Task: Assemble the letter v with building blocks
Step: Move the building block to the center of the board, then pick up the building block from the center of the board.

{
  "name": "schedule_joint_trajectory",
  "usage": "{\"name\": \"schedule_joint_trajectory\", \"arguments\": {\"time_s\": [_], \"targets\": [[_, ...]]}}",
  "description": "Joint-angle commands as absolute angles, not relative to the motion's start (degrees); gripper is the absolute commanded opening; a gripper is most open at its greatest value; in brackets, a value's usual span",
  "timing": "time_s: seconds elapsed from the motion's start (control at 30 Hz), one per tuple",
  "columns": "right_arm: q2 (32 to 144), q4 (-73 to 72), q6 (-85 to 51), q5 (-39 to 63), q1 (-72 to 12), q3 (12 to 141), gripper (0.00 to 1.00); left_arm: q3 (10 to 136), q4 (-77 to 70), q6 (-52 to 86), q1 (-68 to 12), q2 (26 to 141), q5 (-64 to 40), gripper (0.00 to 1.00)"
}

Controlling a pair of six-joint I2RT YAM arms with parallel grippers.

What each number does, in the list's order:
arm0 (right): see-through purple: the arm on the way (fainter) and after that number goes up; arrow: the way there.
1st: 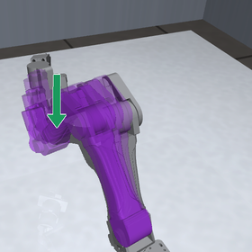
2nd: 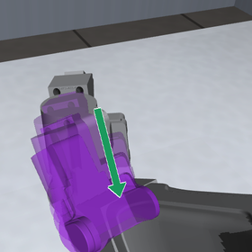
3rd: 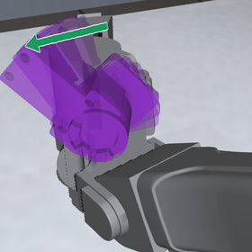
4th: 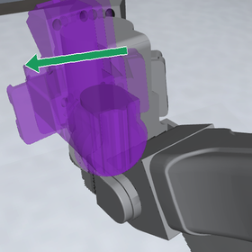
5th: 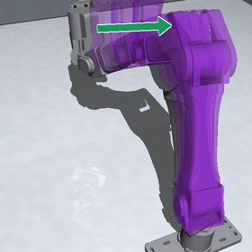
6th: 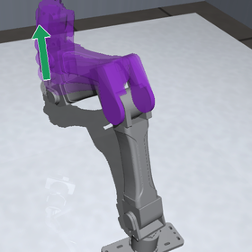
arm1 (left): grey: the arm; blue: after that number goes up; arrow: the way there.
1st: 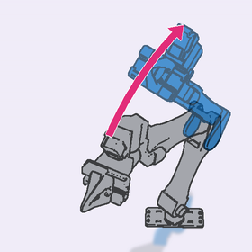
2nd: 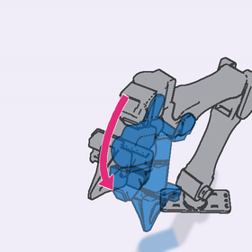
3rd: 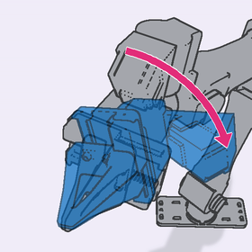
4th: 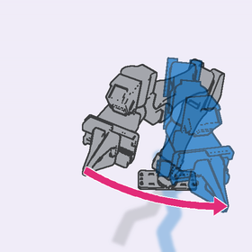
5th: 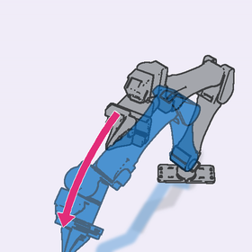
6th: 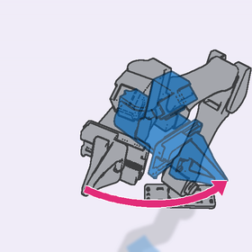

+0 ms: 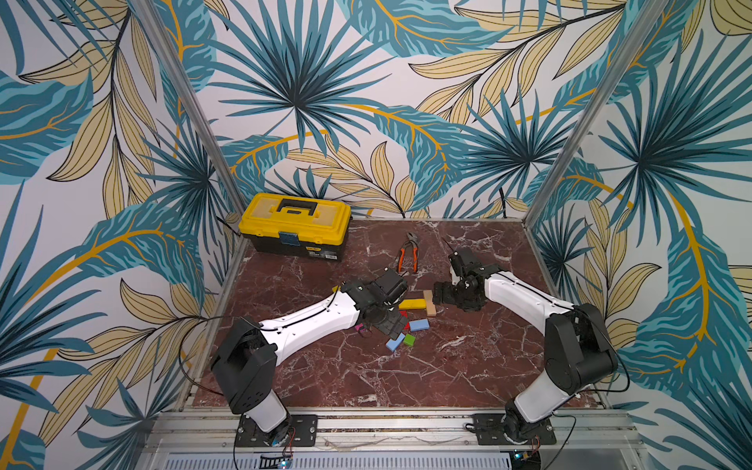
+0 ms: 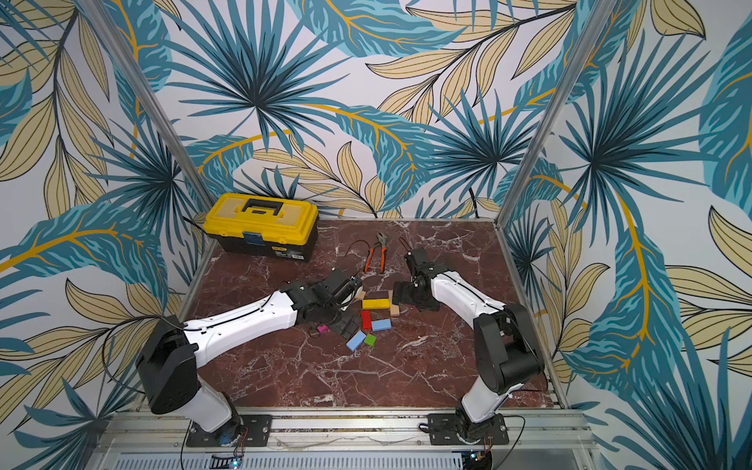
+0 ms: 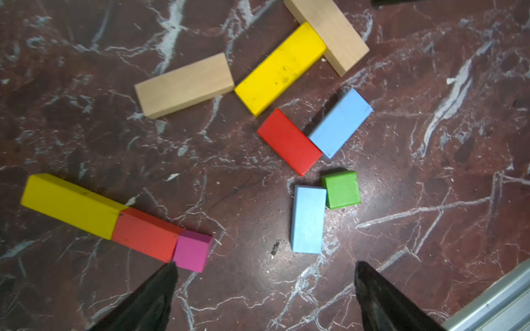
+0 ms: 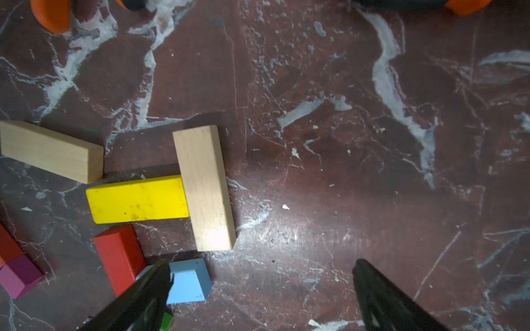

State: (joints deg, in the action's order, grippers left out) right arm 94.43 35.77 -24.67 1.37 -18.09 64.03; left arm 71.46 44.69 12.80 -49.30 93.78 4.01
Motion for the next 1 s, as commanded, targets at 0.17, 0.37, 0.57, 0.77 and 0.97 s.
{"name": "schedule_joint_trajectory", "arguments": {"time_s": [0.17,0.37,0.57,0.77,0.97], "targets": [[92.7,33.1,-25.6,2.9,-18.0,61.5,1.0,72.4,46.0,12.6,-52.3,96.9,0.3,0.92],[92.7,32.8,-25.5,2.8,-18.0,60.8,1.0,73.3,46.1,13.0,-53.7,100.4,-0.6,0.87],[92.5,32.3,-25.5,2.8,-17.9,59.9,1.0,73.6,46.1,14.3,-53.9,103.2,0.4,0.81],[92.1,32.5,-25.1,2.6,-17.4,59.7,0.99,74.9,46.0,15.7,-53.9,105.6,2.3,0.77],[91.5,32.2,-24.9,2.5,-17.1,58.8,1.0,76.3,46.0,15.8,-53.7,107.6,3.0,0.73]]}}
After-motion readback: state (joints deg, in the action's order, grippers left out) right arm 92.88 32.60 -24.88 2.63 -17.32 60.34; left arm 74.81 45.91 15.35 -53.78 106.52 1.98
